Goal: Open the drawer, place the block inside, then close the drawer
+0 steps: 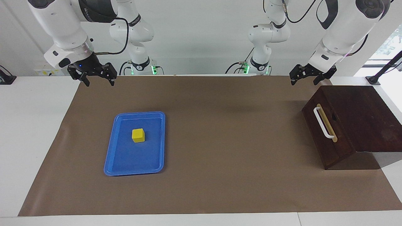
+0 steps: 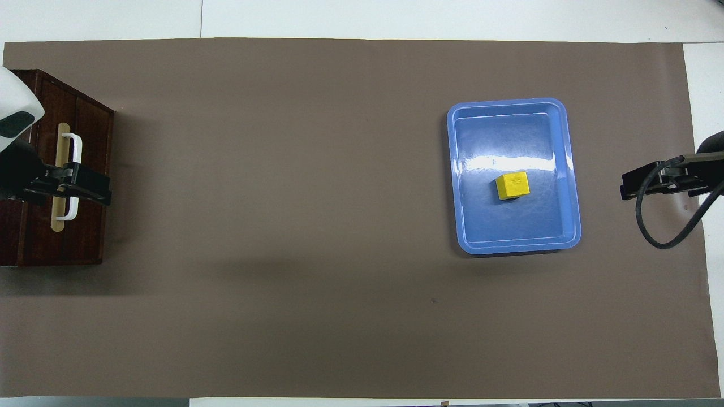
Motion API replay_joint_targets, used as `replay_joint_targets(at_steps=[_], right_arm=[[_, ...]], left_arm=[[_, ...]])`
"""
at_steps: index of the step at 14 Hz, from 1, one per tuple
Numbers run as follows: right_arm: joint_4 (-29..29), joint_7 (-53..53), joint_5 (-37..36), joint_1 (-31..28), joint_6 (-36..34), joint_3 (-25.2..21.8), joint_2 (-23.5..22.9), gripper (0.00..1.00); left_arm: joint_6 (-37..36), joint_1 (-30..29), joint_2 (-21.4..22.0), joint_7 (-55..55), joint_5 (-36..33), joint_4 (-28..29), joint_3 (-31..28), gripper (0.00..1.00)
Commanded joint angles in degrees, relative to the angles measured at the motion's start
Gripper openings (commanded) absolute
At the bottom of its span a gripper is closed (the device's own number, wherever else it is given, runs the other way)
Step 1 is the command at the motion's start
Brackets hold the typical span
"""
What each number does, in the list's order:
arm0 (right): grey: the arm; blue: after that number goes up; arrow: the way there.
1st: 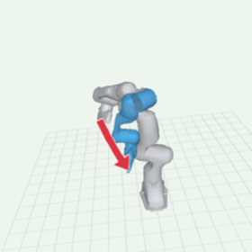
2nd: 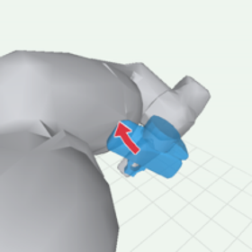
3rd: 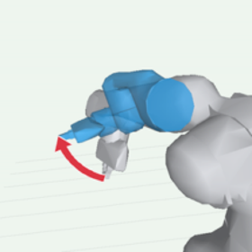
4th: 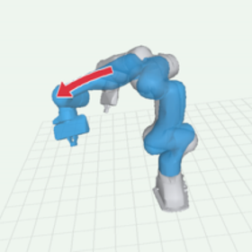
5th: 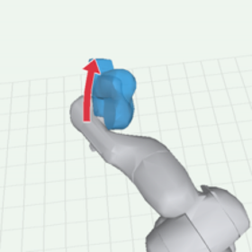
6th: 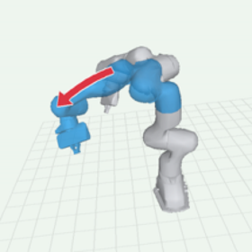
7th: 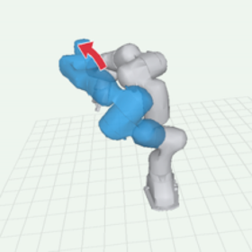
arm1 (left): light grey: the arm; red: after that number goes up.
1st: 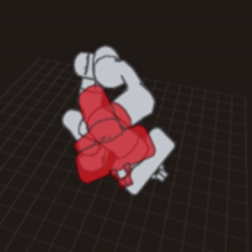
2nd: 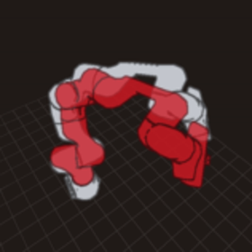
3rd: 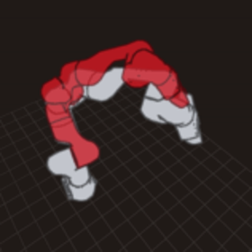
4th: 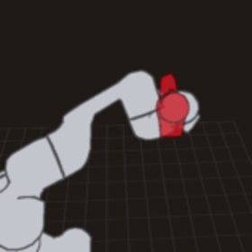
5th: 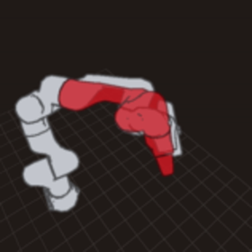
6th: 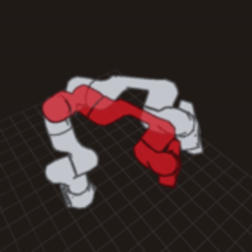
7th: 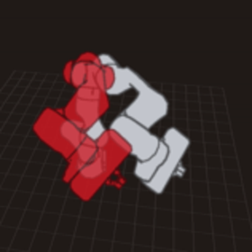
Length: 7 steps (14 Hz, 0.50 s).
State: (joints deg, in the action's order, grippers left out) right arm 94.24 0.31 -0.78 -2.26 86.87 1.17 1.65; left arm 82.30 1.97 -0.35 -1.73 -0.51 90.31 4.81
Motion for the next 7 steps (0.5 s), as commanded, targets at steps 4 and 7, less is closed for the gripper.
replay_joint_targets(at_steps=[4, 7], right_arm=[[9.6, 17.5, 8.8, -4.1, 5.8, 0.5, 0.2, 1.0], [11.1, 27.4, 15.9, -7.2, 8.4, 0.5, -4.6, 1.0]], left_arm=[[0.8, 0.1, 1.0, -0.4, 0.7, 1.1, -0.3, 1.0], [0.5, 0.1, 1.0, -0.4, 0.7, 1.1, -0.3, 1.0]])
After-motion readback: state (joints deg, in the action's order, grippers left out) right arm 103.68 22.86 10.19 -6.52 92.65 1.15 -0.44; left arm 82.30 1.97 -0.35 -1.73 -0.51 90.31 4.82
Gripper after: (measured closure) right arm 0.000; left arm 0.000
